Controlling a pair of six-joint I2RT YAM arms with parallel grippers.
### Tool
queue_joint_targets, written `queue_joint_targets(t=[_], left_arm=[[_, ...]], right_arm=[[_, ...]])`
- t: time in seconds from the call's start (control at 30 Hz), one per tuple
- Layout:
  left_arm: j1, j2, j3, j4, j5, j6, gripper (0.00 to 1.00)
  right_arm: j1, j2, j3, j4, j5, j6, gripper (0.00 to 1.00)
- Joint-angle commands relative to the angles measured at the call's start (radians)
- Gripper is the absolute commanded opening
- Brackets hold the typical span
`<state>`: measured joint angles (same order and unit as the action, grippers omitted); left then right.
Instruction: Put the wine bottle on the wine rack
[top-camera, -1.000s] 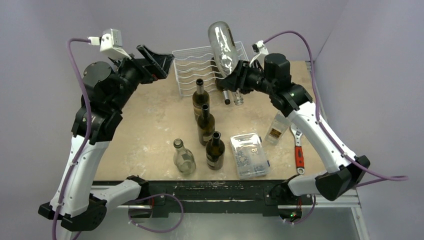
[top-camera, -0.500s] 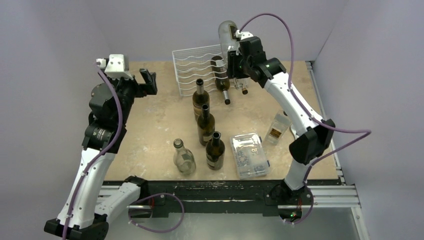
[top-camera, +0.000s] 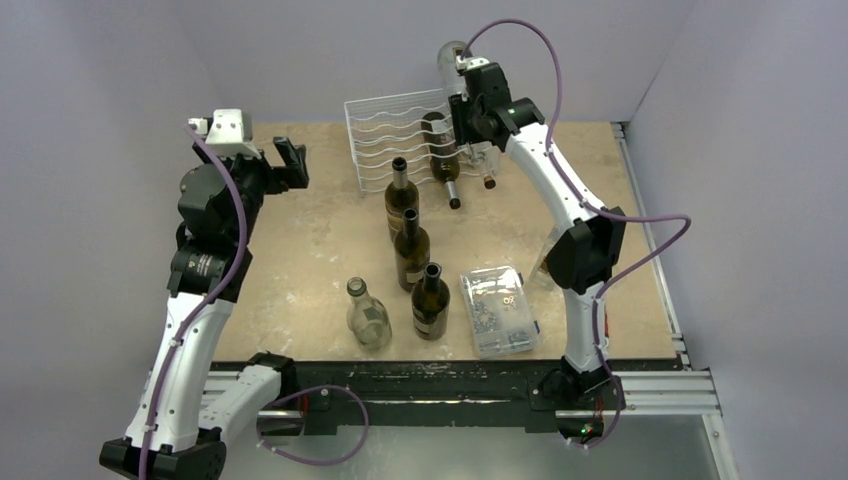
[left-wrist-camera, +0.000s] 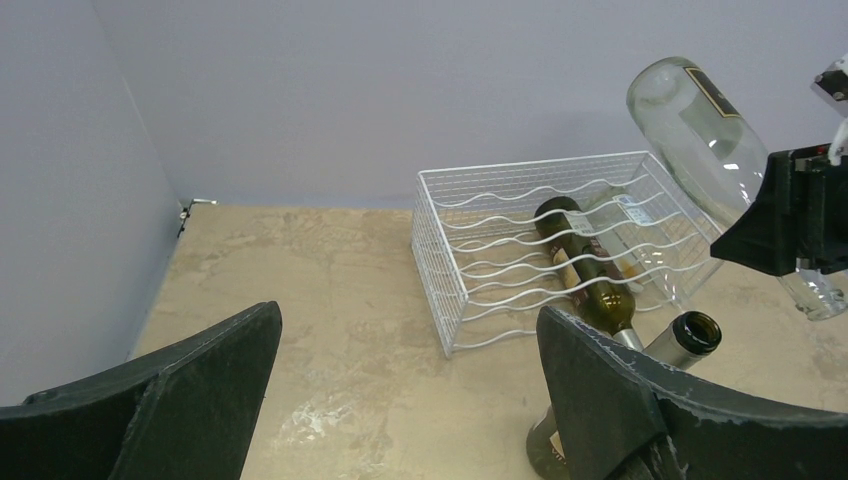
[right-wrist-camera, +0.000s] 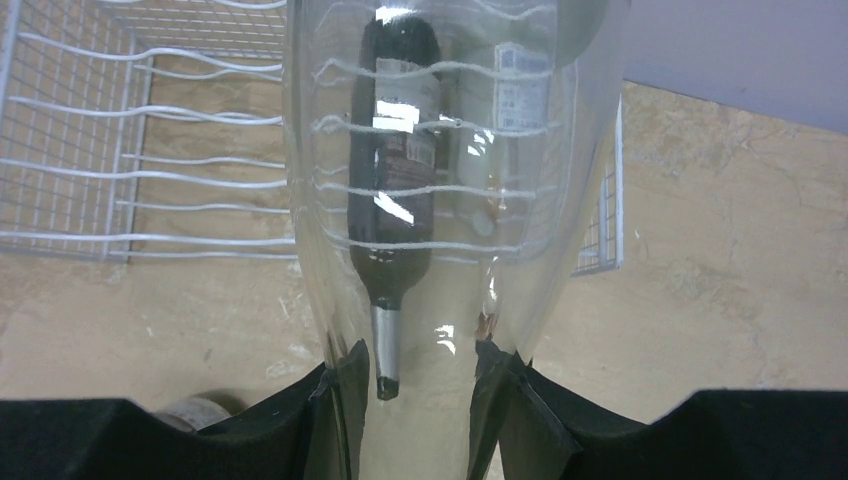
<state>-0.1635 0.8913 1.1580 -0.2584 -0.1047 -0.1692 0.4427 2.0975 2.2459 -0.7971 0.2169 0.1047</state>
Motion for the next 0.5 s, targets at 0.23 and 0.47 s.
queue_joint_targets(t=[0.23, 0.47], left_arm=[[0.019, 0.017, 0.020, 0.028, 0.065, -0.020, 1.00], [0.024, 0.037, 0.022, 0.027, 0.073, -0.028, 1.00]], right_arm=[[-0.076, 0.055, 0.188, 0.205, -0.012, -0.077, 0.00], [-0.091, 0.146, 0.246, 0.226, -0.012, -0.073, 0.00]])
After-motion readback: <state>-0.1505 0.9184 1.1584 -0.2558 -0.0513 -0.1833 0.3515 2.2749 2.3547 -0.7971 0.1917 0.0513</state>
